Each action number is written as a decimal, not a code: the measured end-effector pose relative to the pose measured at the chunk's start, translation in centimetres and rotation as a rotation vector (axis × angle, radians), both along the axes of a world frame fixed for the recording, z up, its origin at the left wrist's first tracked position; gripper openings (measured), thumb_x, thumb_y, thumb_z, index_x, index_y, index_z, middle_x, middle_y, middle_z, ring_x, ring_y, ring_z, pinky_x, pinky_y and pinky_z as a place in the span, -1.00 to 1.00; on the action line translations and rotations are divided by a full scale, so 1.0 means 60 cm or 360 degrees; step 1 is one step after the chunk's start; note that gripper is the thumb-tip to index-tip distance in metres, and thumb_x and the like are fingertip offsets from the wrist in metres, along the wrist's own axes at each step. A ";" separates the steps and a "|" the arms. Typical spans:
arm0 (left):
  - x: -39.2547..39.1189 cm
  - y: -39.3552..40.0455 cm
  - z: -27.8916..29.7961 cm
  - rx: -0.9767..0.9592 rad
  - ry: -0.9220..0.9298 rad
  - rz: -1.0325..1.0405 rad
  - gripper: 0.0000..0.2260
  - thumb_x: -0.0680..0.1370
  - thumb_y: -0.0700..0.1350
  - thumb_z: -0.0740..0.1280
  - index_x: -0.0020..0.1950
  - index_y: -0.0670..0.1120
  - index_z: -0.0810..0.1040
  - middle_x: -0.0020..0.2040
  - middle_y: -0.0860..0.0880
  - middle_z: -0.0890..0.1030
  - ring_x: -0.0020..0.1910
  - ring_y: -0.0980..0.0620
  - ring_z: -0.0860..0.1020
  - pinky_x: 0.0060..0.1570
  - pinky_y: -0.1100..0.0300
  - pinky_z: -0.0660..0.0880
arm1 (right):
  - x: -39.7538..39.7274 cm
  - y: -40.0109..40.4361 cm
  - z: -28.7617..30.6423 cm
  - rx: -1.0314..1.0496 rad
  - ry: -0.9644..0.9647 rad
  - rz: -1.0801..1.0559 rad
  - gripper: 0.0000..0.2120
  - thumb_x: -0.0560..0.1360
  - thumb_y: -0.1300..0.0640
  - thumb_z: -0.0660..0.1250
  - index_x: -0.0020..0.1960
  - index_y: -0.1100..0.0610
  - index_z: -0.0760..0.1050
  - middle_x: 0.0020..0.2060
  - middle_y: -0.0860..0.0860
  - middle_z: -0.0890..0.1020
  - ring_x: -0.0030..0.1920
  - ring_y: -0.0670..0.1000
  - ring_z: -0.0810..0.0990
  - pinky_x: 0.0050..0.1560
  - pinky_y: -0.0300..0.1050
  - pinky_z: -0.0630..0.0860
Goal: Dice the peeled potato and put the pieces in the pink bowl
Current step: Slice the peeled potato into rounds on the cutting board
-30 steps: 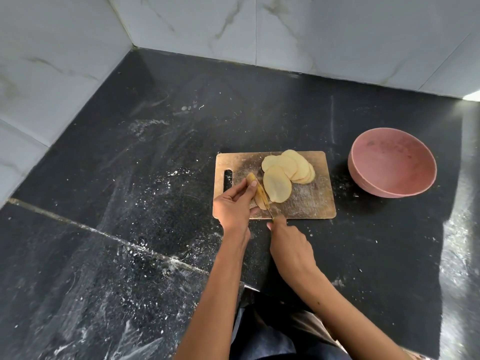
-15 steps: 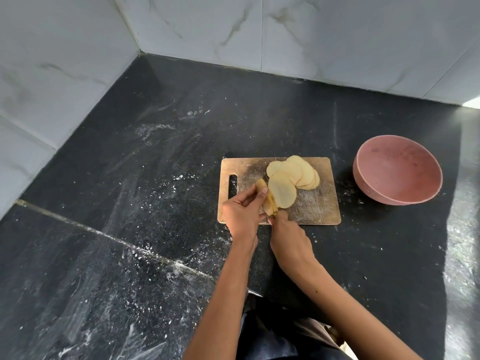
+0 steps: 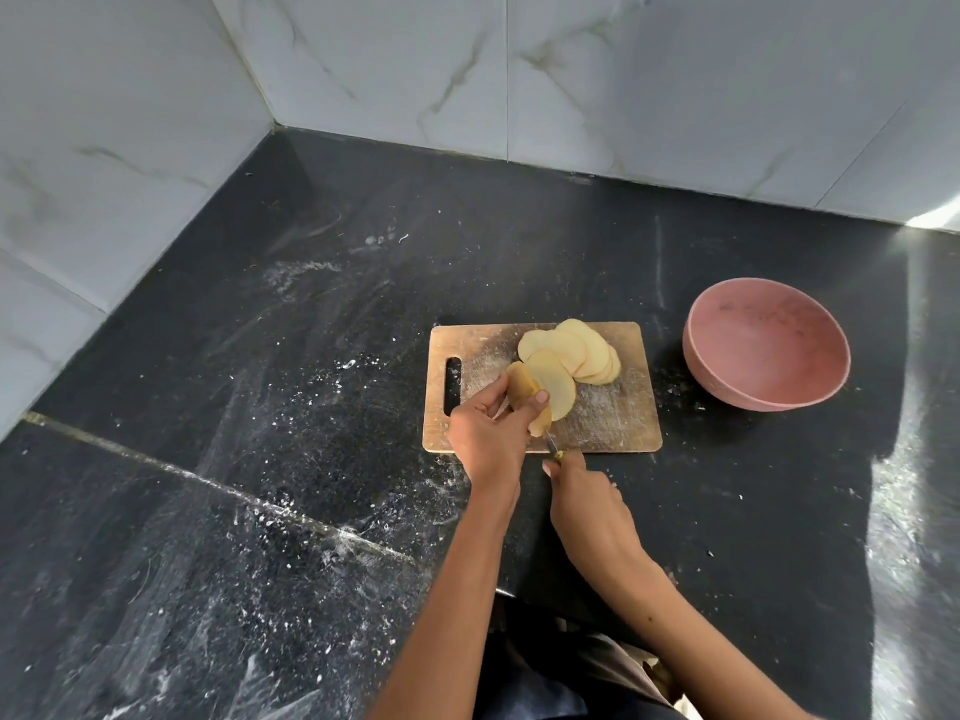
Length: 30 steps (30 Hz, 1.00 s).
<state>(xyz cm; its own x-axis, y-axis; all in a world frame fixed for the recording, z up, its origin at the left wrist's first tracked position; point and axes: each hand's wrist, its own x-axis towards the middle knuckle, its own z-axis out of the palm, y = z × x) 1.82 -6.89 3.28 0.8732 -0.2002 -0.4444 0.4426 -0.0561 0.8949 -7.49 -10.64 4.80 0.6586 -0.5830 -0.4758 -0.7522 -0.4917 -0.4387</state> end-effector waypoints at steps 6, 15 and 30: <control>0.002 -0.001 -0.003 -0.0054 -0.0025 0.0022 -0.53 0.36 -0.33 0.54 0.25 -0.21 0.56 0.10 -0.09 0.66 0.07 0.01 0.64 0.06 -0.07 0.59 | 0.012 -0.002 -0.006 -0.0086 0.0017 0.0019 -0.81 0.67 0.11 -0.01 0.17 0.19 0.28 0.06 0.18 0.59 0.10 0.23 0.55 -0.11 0.01 0.37; 0.005 -0.007 0.000 0.0023 -0.0091 -0.0010 -0.51 0.32 -0.31 0.57 0.23 -0.16 0.59 0.07 -0.05 0.67 0.05 0.03 0.65 0.03 -0.05 0.61 | 0.003 -0.005 0.002 -0.0017 -0.0005 0.0022 -0.74 0.67 0.04 -0.02 0.17 0.19 0.31 0.08 0.19 0.58 0.13 0.24 0.53 -0.10 0.00 0.35; 0.012 -0.001 0.008 -0.0149 0.0065 -0.0021 -0.54 0.39 -0.34 0.50 0.28 -0.19 0.55 0.10 -0.09 0.66 0.02 0.04 0.66 -0.04 0.03 0.63 | 0.036 -0.006 0.005 -0.0070 0.0021 0.0060 -0.81 0.62 0.25 0.05 0.21 0.21 0.30 0.11 0.18 0.56 0.15 0.22 0.54 -0.10 -0.01 0.35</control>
